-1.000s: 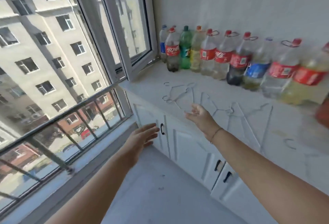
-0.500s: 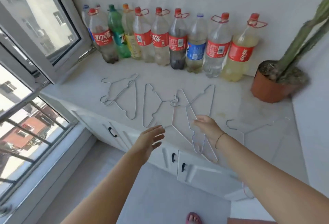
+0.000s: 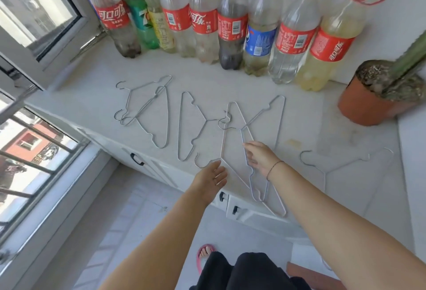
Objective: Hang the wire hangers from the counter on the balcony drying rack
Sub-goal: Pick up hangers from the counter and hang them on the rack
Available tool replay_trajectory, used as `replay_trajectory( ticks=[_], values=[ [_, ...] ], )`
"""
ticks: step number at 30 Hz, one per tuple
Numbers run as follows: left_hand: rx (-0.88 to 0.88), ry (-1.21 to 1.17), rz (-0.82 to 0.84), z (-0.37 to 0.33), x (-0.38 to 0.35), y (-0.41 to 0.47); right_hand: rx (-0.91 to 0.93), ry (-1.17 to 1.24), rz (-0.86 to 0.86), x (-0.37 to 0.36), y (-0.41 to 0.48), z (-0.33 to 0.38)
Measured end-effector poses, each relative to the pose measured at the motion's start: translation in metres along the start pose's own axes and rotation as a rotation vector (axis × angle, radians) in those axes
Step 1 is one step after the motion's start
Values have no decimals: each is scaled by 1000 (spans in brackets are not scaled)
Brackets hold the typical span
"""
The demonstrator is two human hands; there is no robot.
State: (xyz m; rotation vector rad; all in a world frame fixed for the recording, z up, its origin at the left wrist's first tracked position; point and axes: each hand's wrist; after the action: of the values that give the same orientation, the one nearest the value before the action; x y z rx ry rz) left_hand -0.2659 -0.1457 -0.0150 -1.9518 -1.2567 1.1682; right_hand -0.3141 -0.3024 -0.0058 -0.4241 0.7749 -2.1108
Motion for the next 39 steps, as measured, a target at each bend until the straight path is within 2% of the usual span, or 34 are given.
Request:
replay_trajectory(
  ticks=[5,8,18,23,34,39],
  values=[
    [49,-13,13,-6,-5,11,-140,167,9,3,6,4],
    [84,-9,8,-10,-10,14,-194,126,61,5,8,3],
    [117,41,95,-13,-36,22,-170,183,202,10,-1,4],
    [69,74,182,-28,-47,19,-92,169,234,17,-4,16],
    [-59,26,336,-60,-80,-26,249,336,106,34,-43,71],
    [-128,-22,339,-66,-78,-62,322,413,185,27,-65,87]
  ],
)
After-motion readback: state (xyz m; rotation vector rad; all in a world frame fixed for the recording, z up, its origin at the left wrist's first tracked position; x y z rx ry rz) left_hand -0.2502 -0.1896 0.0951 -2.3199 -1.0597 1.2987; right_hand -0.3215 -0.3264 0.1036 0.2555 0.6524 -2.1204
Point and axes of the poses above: each hand's wrist, its own y-axis towards the middle knuckle, its own x-axis out of the back of the hand, z = x × y, and after that the axes turned 1 degree about -y, right-handed
